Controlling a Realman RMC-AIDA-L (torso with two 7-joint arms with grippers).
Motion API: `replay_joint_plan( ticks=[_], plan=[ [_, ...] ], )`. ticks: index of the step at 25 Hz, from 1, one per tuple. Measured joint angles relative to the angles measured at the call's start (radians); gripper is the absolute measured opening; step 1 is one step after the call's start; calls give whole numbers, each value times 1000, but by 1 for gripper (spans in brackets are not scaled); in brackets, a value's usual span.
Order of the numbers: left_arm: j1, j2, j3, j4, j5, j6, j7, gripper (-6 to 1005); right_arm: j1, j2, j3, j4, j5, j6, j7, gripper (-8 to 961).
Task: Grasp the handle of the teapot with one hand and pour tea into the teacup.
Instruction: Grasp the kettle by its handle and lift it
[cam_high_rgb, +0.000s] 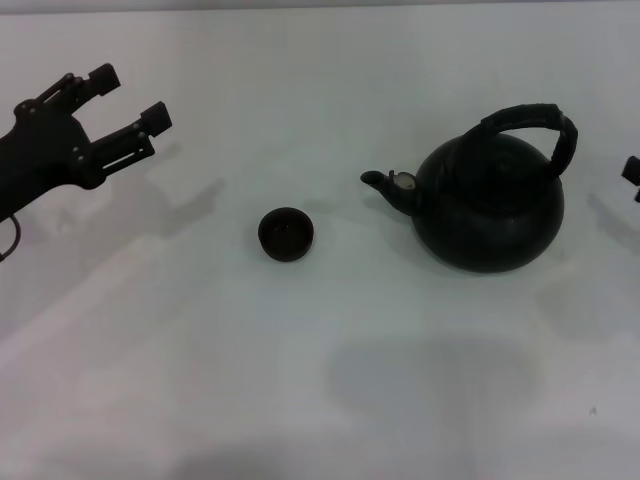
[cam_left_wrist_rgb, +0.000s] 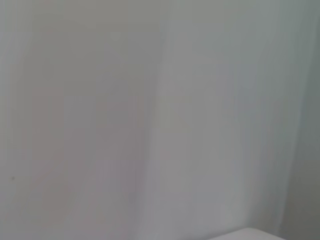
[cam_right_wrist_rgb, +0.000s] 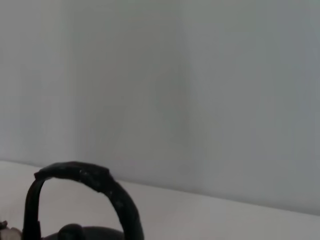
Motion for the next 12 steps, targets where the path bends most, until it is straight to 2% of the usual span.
replay_joint_plan(
  ticks=[5,12],
  plan=[
    [4,-3,-1,-12,-11,0,28,884,34,5,-23,47,2,1,-22,872],
    [2,-3,-2,-25,-20,0,41,883,47,8,-175,49,104,6,-16,872]
  ],
)
